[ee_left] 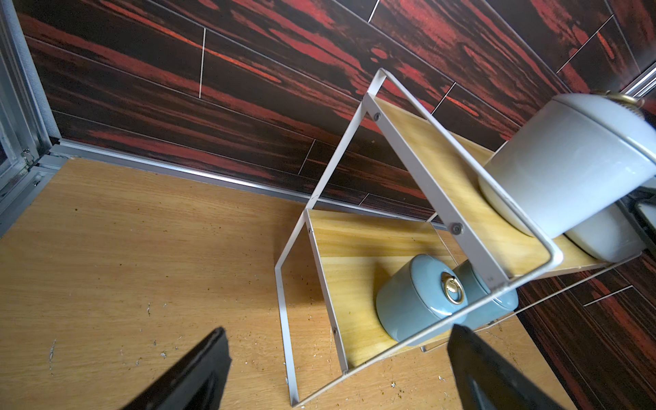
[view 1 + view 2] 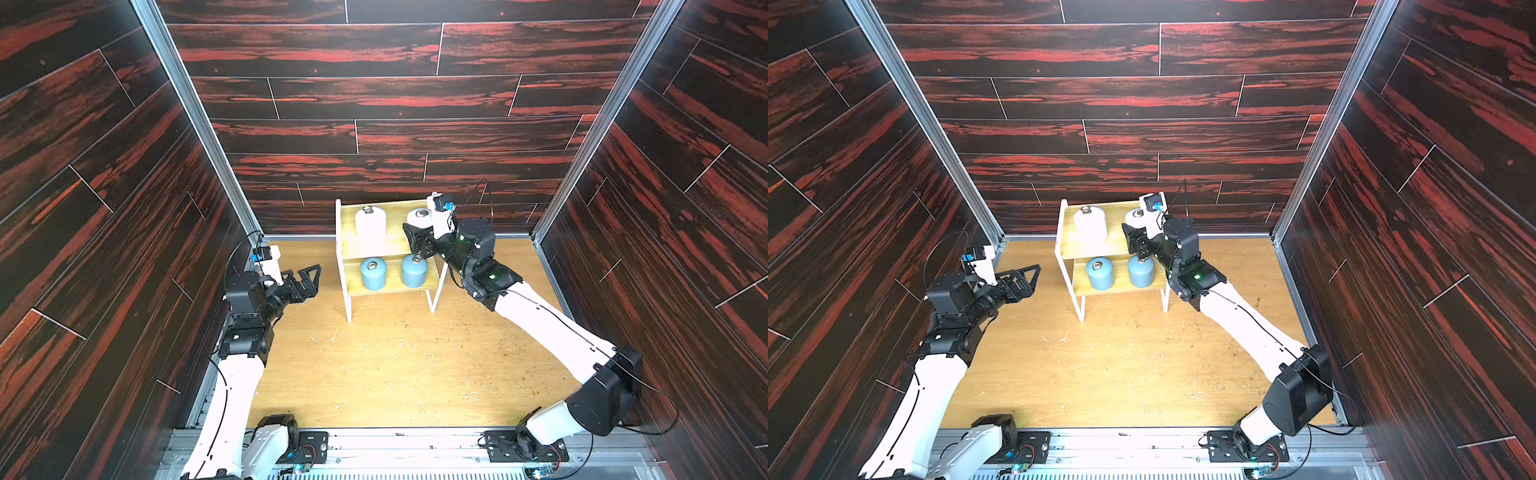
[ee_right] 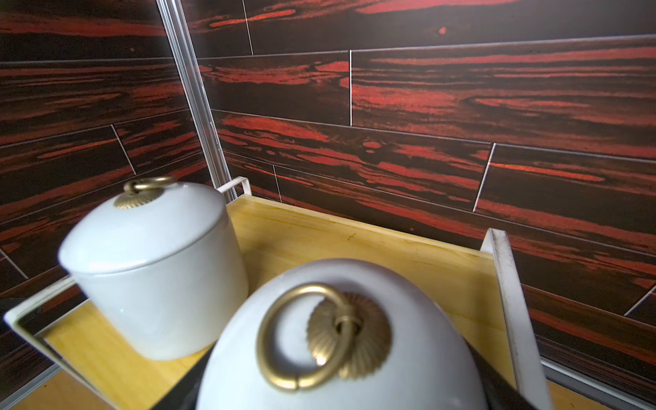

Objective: Remove the tea canisters from the shelf
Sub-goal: Pick up the tea canister from the shelf, then place the tea canister at the center of the board.

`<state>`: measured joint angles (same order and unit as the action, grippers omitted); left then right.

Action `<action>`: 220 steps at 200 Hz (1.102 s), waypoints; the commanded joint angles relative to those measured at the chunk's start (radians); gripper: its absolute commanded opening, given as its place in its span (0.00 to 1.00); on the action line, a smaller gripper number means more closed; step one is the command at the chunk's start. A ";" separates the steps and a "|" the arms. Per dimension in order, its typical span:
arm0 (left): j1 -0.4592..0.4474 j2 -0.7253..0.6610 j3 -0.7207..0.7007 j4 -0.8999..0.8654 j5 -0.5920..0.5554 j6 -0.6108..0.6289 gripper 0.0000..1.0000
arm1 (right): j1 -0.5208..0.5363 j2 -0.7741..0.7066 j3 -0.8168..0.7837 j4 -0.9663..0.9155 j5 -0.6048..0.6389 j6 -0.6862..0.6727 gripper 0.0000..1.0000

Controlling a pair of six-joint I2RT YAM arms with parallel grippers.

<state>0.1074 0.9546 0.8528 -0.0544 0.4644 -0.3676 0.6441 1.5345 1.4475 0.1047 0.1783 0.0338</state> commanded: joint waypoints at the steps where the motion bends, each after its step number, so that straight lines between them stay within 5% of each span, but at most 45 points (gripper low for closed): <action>1: 0.000 -0.003 -0.003 0.027 0.016 -0.005 1.00 | 0.008 -0.036 -0.015 -0.034 -0.014 0.020 0.62; 220: -0.010 0.032 -0.021 0.060 0.079 -0.014 1.00 | 0.094 -0.449 -0.448 -0.018 -0.046 0.086 0.59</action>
<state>0.1024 0.9897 0.8501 -0.0174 0.5228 -0.3763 0.7219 1.1450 1.0534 -0.0189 0.1379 0.0898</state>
